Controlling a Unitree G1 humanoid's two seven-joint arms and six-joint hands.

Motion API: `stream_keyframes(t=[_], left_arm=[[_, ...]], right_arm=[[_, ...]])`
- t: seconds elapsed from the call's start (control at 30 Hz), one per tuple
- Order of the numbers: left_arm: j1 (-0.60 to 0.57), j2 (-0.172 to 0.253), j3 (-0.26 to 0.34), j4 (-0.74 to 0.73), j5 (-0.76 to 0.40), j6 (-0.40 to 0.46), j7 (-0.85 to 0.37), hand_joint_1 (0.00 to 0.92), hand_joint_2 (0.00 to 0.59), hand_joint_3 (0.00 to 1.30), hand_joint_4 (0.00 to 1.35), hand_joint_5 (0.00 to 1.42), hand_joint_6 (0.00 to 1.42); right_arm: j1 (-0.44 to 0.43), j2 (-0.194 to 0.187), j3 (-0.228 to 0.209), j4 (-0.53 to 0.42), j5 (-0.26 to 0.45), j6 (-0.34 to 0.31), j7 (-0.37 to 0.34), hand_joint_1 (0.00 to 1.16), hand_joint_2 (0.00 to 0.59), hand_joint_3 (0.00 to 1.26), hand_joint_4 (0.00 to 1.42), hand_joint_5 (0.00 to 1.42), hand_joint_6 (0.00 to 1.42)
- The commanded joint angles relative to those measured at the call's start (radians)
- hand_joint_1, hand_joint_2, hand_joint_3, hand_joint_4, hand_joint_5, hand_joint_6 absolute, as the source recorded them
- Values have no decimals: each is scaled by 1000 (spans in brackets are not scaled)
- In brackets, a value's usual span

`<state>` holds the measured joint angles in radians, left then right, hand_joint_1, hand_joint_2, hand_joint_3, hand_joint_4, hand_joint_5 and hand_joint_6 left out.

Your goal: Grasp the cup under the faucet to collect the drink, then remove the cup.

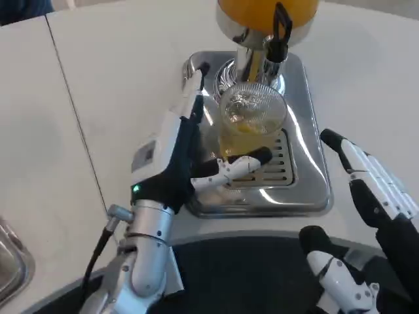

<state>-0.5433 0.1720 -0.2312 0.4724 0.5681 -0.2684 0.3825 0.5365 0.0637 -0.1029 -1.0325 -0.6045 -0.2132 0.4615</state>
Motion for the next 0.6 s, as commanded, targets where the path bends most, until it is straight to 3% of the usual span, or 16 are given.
stream_keyframes(t=[0.03, 0.6], left_arm=[[-24, -10, -19, 35, 8, -21, 18, 410, 38, 0, 0, 149, 162], [-62, -64, -50, 111, 44, 3, 135, 454, 50, 0, 0, 258, 248]], right_arm=[[-10, 19, -3, -15, -9, 4, 24, 215, 476, 0, 0, 0, 0], [-45, 59, -20, -15, -6, 45, 76, 216, 476, 0, 0, 0, 0]])
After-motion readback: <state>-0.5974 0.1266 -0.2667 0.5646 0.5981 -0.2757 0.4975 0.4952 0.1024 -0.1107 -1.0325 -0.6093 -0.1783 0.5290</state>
